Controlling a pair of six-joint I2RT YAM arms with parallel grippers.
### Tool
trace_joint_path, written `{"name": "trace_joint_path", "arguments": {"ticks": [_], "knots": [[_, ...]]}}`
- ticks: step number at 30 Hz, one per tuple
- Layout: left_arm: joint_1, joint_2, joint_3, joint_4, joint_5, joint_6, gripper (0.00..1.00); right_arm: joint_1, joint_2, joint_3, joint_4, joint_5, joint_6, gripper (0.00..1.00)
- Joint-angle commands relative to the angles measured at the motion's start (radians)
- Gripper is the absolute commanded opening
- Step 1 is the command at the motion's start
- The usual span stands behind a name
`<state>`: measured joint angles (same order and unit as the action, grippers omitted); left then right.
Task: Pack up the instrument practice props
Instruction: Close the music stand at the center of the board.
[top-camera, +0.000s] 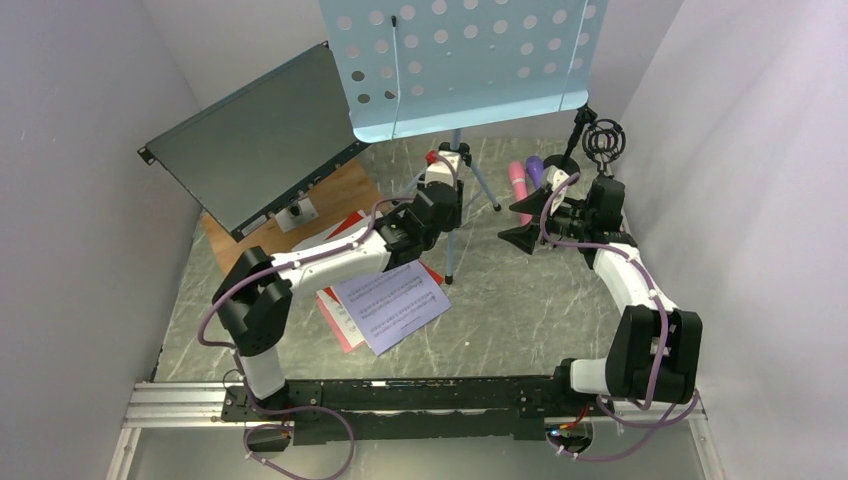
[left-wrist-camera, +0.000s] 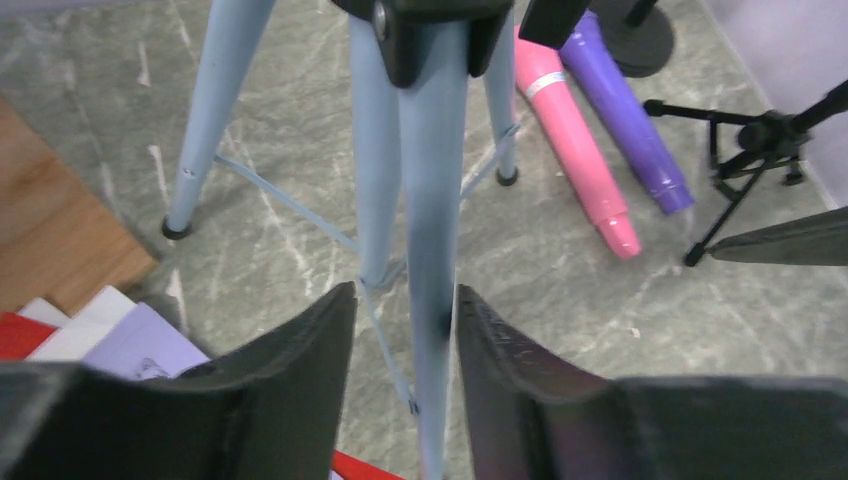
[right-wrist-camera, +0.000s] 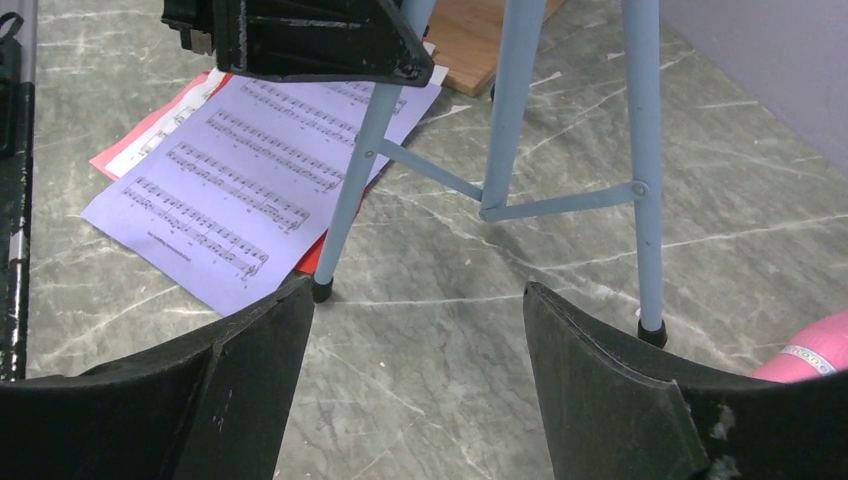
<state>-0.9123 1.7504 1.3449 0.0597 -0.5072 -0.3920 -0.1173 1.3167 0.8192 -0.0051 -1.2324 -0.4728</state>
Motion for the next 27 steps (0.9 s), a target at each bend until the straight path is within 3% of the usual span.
{"name": "trace_joint_path", "arguments": {"ticks": [1,8,12,16,27], "knots": [[-0.014,0.043,0.101,-0.103,-0.132,0.001,0.39,-0.006,0.009,0.023,0.008,-0.029,-0.038,0.8],[-0.022,0.067,0.145,-0.105,-0.148,0.06,0.13,-0.008,0.017,0.028,0.008,-0.027,-0.044,0.8],[-0.024,0.024,0.099,-0.033,-0.018,0.155,0.0,-0.008,0.019,0.026,0.008,-0.031,-0.047,0.8],[-0.025,-0.055,-0.015,0.112,0.112,0.218,0.0,-0.011,0.014,0.028,-0.037,-0.052,-0.085,0.8],[-0.025,-0.11,-0.075,0.153,0.255,0.211,0.0,-0.018,0.0,-0.053,0.06,-0.038,-0.202,0.82]]}}
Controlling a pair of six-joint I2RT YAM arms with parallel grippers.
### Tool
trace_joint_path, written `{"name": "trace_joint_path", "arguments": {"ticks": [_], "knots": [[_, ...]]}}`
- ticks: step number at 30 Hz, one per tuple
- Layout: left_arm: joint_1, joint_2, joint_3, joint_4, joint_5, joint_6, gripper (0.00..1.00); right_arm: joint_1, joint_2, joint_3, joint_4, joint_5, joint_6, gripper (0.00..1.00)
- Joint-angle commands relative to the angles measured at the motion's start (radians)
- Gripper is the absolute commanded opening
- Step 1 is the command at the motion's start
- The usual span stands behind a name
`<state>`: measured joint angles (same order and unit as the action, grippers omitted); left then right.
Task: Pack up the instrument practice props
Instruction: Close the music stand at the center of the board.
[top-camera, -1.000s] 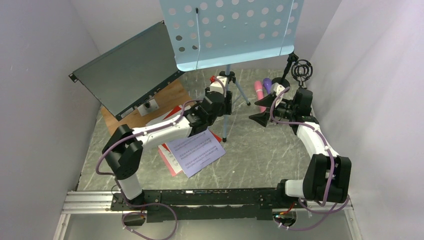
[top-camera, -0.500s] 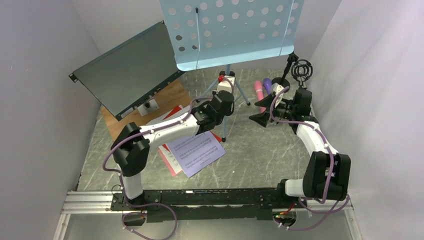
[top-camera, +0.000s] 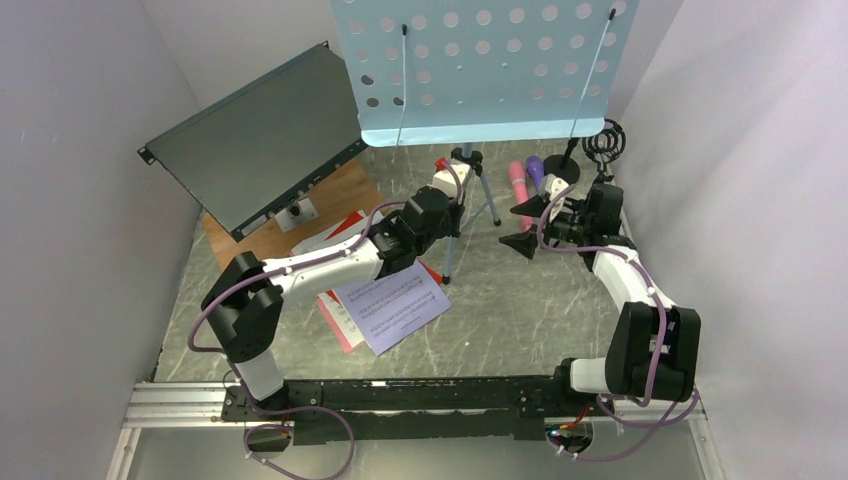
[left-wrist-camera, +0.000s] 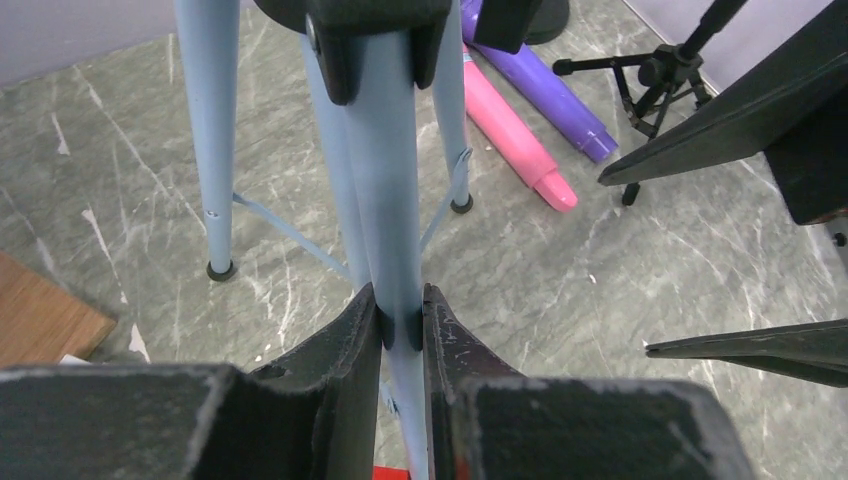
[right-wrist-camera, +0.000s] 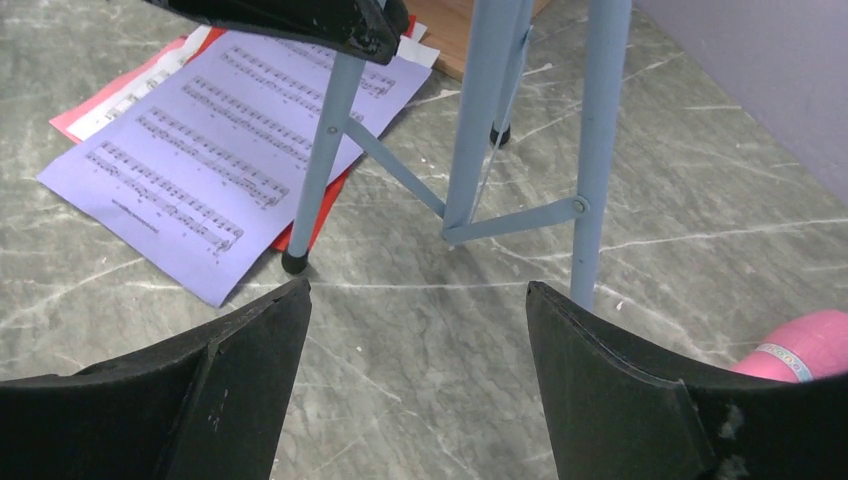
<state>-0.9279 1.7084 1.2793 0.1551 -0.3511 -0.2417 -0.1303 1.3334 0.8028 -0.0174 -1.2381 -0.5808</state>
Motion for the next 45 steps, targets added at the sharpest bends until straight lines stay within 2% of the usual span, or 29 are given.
{"name": "trace_joint_path", "arguments": {"ticks": [1,12,15,18,23,26,29,36,42,45], "knots": [[-0.009,-0.072,-0.017,0.069,0.104,0.061,0.0,-0.005,-0.017,-0.039,0.078,-0.04,-0.091,0.82],[-0.008,-0.109,-0.067,0.149,0.168,0.067,0.0,-0.005,-0.018,-0.058,0.196,-0.068,0.046,0.82],[-0.008,-0.117,-0.079,0.174,0.186,0.067,0.0,-0.005,-0.024,-0.085,0.287,-0.066,0.117,0.81],[-0.009,-0.118,-0.088,0.19,0.194,0.065,0.0,-0.005,-0.023,-0.116,0.421,-0.061,0.243,0.81],[-0.008,-0.12,-0.092,0.212,0.218,0.05,0.0,0.003,0.043,-0.159,0.726,-0.05,0.565,0.8],[-0.009,-0.126,-0.092,0.219,0.228,0.036,0.0,0.017,0.065,-0.166,0.805,-0.02,0.665,0.79],[-0.009,-0.131,-0.095,0.223,0.232,0.028,0.0,0.046,0.066,-0.16,0.784,0.02,0.636,0.78],[-0.008,-0.138,-0.087,0.218,0.234,0.013,0.0,0.124,0.09,-0.101,0.619,0.121,0.43,0.75],[-0.008,-0.149,-0.087,0.205,0.225,0.016,0.0,0.124,0.092,-0.088,0.609,0.123,0.392,0.72],[-0.009,-0.156,-0.082,0.192,0.21,0.019,0.0,0.124,0.057,-0.066,0.501,0.072,0.279,0.71]]}}
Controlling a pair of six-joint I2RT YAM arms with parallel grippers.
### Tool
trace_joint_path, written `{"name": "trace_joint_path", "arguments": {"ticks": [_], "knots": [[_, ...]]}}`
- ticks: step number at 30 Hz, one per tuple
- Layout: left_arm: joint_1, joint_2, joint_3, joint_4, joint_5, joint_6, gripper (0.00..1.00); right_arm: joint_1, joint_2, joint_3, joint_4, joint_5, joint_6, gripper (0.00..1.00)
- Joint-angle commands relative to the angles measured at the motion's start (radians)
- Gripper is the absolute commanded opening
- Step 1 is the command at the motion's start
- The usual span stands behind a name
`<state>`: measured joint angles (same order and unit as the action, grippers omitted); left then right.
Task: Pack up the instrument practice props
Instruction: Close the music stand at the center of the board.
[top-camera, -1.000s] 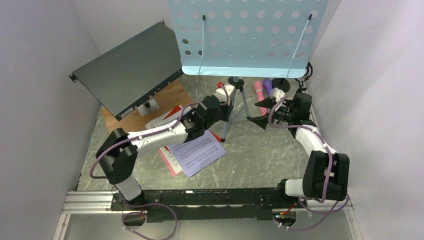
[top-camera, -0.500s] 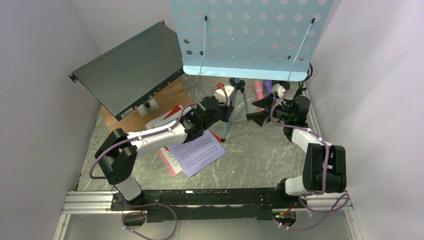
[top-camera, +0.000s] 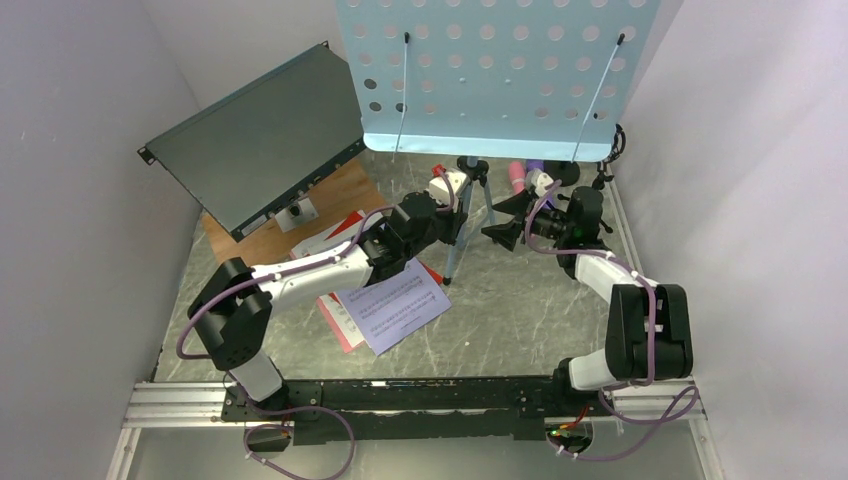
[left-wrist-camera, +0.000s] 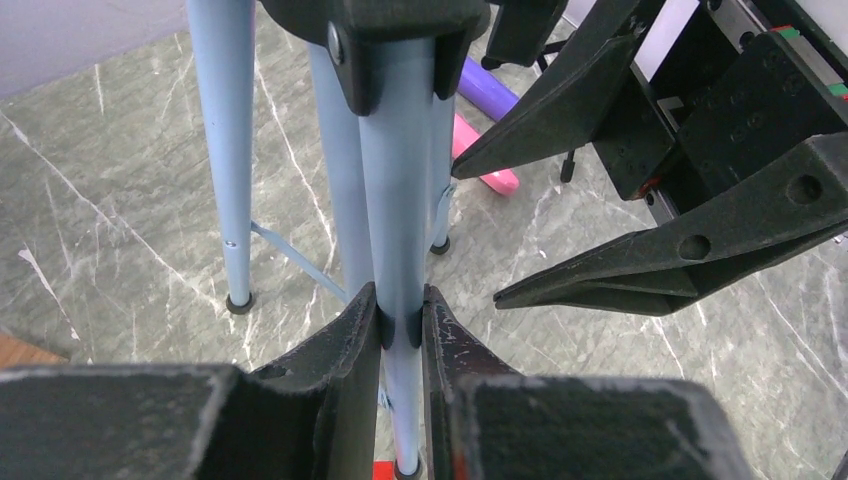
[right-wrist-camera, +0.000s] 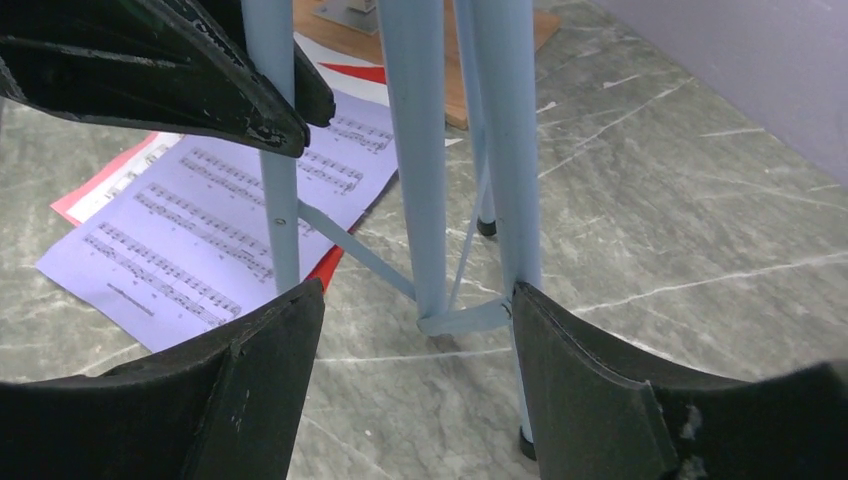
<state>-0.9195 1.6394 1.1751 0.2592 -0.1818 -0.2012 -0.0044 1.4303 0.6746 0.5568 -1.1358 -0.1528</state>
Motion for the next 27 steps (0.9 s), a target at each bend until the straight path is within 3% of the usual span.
{"name": "trace_joint_path", "arguments": {"ticks": [1,5,12,15,27], "knots": [[-0.017,-0.088,0.024,0.082,0.036,-0.02,0.0,-0.002,-0.055,0.073,-0.131,-0.058,-0.212,0.71],[-0.016,-0.09,0.026,0.075,0.032,-0.02,0.0,-0.007,-0.092,0.086,-0.221,-0.06,-0.327,0.73],[-0.016,-0.086,0.04,0.061,0.055,-0.022,0.0,-0.006,-0.006,0.06,0.14,0.035,-0.009,0.73],[-0.017,-0.091,0.042,0.056,0.061,-0.025,0.0,-0.002,0.034,0.074,0.217,0.059,0.063,0.71],[-0.017,-0.102,0.039,0.084,0.088,-0.033,0.0,0.073,0.052,0.084,0.166,0.032,-0.036,0.53]]}}
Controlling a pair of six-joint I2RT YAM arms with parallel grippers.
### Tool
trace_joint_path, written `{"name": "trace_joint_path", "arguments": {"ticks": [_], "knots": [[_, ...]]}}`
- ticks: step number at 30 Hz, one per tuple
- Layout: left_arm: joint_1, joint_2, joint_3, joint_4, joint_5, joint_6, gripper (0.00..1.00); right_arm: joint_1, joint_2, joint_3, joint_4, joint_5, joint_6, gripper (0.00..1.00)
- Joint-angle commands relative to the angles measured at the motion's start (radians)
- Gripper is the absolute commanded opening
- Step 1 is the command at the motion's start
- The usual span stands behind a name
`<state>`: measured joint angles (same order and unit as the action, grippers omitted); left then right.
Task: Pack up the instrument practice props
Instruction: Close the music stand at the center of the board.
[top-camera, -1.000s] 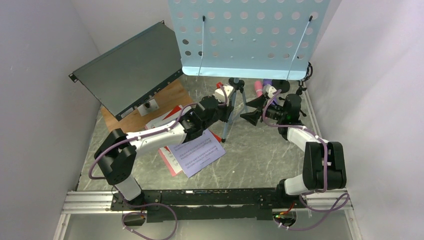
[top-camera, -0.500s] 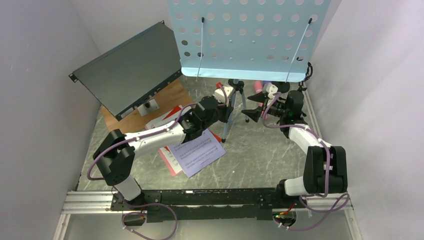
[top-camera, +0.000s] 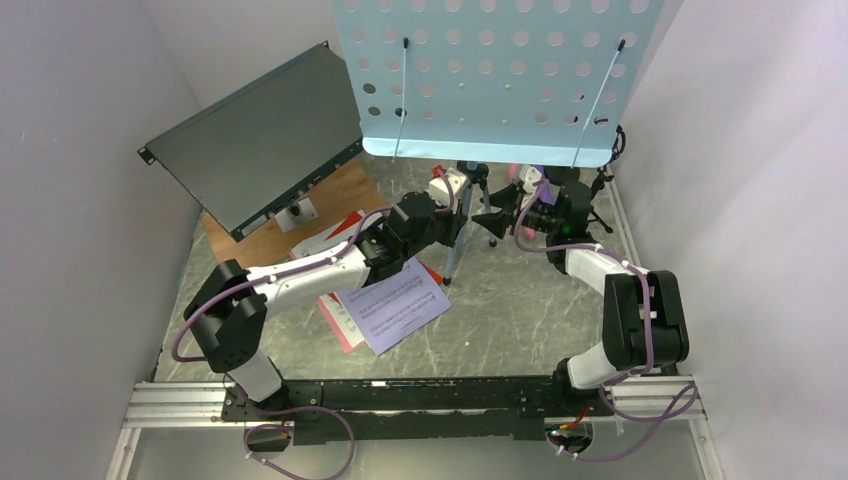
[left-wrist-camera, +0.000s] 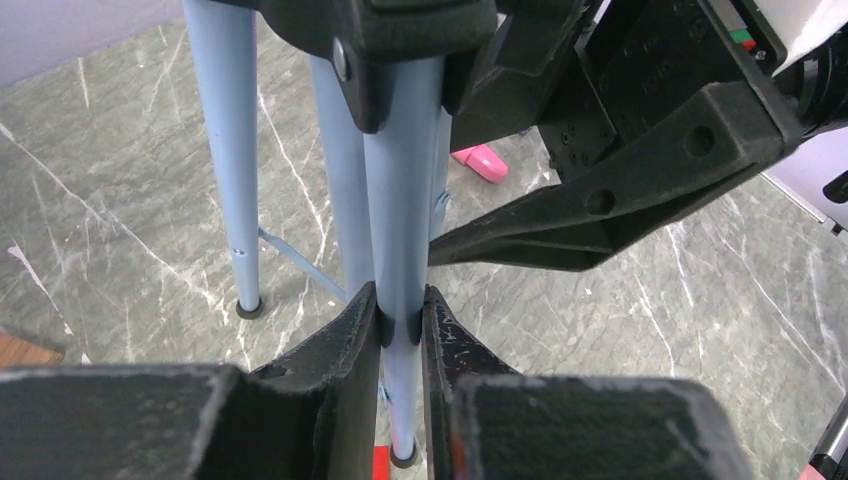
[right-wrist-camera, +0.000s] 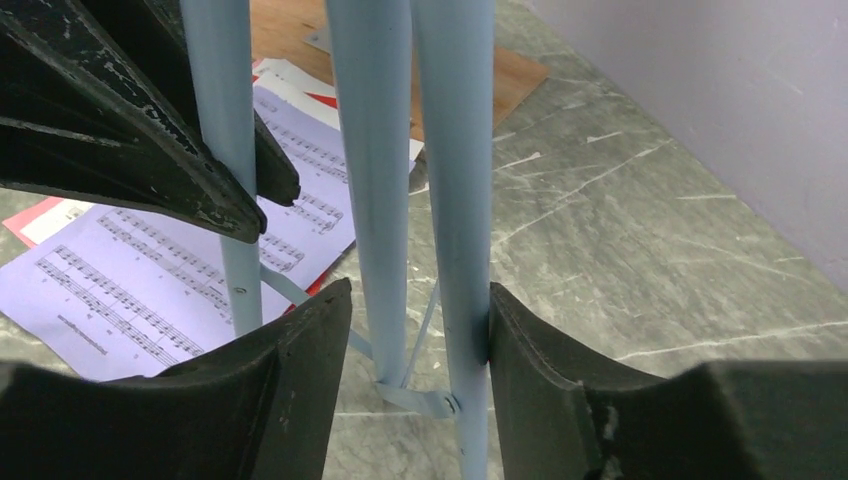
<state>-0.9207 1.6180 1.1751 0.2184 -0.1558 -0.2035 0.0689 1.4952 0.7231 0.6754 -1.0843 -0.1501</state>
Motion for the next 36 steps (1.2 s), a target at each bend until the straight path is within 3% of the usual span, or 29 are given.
{"name": "trace_joint_path", "arguments": {"ticks": [1,6,12,23,29,36], "knots": [[-0.016,-0.083,0.035,0.133,0.063,-0.032,0.0,0.0,-0.015,0.032,0.054,-0.022,-0.04,0.51],[-0.015,-0.097,0.02,0.171,0.066,-0.034,0.0,0.0,-0.028,0.017,0.128,-0.065,0.016,0.21],[-0.015,-0.108,0.012,0.192,0.062,-0.034,0.0,0.0,-0.058,-0.005,0.185,-0.092,0.066,0.0],[-0.015,-0.096,-0.009,0.243,0.065,-0.054,0.0,0.009,-0.049,-0.076,0.449,-0.044,0.364,0.0],[-0.015,-0.099,-0.024,0.264,0.071,-0.057,0.0,0.02,-0.024,-0.09,0.5,-0.005,0.448,0.0],[-0.014,-0.107,-0.051,0.263,0.072,-0.055,0.0,0.045,-0.019,-0.092,0.401,-0.02,0.319,0.0]]}}
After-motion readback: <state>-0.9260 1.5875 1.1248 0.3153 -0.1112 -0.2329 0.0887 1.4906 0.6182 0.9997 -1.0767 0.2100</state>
